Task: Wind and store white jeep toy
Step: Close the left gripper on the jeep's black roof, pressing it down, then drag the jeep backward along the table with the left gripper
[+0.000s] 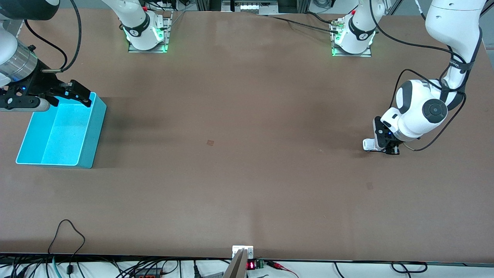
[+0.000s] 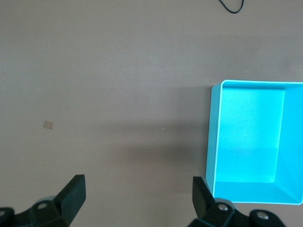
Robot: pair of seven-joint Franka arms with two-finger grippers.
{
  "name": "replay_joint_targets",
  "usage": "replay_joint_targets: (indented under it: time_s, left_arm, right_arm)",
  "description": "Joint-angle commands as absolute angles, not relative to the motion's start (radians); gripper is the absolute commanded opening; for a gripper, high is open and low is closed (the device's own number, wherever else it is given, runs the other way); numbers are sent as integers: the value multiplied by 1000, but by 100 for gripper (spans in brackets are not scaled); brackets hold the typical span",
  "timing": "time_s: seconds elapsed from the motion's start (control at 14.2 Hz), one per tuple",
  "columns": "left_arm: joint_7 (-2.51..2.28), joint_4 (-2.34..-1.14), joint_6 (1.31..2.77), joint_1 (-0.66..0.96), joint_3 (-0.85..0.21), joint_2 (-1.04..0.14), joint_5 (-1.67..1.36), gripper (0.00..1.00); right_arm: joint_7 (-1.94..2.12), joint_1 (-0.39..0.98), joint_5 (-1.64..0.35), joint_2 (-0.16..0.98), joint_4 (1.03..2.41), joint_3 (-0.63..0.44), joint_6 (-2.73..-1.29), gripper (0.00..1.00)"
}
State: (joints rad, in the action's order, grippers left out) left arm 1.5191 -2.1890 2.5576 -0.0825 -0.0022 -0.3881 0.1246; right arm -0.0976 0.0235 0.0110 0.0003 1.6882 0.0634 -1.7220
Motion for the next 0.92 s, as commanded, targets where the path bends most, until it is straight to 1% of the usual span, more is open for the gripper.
replay_joint_targets:
  time_s: [0.0,0.21,0.42,0.85]
  left_arm:
    - [1546,-2181,2562,-90,-3,-413,143,24]
    - [1575,-2165,2556,-127,-2,-428,141,25]
    - [1672,-2109,2554,-210,-2,-471,141,25]
    - [1741,-2080,2554,-322,0,-494,141,25]
  right_arm:
    - [-87,25,21,-25,1707,66,-1718,100]
    - [-87,25,21,-25,1707,66,-1718,100]
    - [-87,25,21,-25,1707,66,-1718,100]
    - [-87,25,23,-25,1707,66,-1718,100]
